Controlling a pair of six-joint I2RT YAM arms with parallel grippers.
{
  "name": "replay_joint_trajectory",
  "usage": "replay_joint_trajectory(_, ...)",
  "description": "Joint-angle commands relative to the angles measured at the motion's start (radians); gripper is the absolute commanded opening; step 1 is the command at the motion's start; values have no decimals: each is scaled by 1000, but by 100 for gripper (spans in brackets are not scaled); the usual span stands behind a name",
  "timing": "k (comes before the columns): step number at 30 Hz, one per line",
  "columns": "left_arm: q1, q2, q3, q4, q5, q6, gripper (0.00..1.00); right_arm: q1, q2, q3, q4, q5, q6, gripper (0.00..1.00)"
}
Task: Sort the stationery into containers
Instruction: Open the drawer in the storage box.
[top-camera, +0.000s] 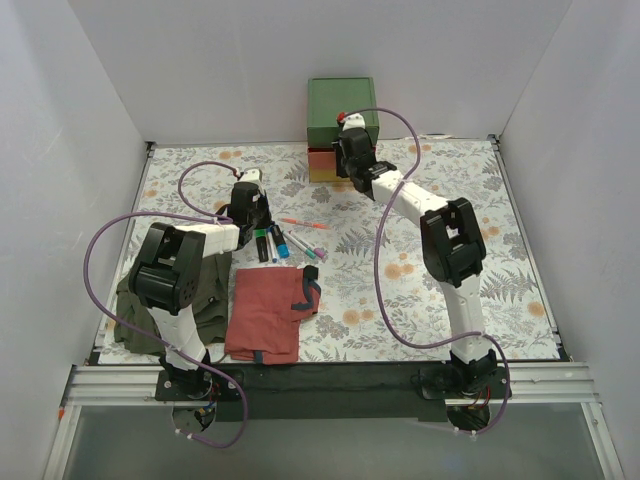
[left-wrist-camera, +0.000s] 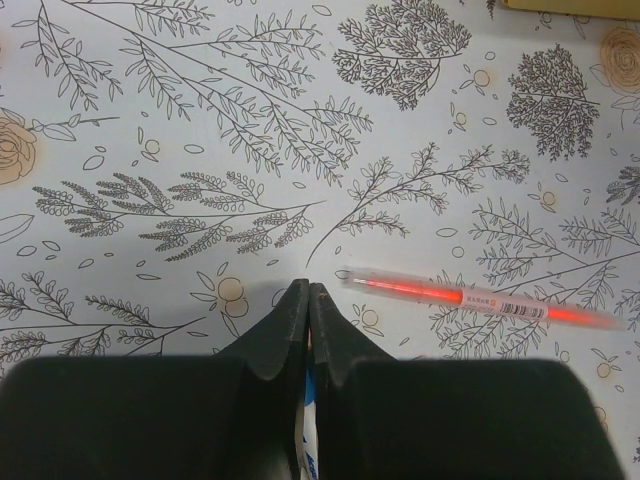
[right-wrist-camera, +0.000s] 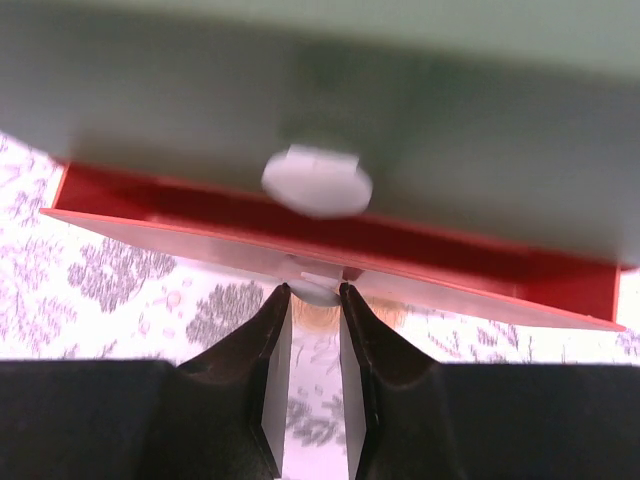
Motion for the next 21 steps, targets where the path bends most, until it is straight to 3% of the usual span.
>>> replay_joint_trajectory(1, 2, -51, 6, 0, 8, -4, 1, 19, -106, -63, -9, 55, 25, 1)
replay_joint_trajectory(21, 2, -63, -8, 11, 18, -9, 1, 120, -284, -285, -60, 70, 60, 1)
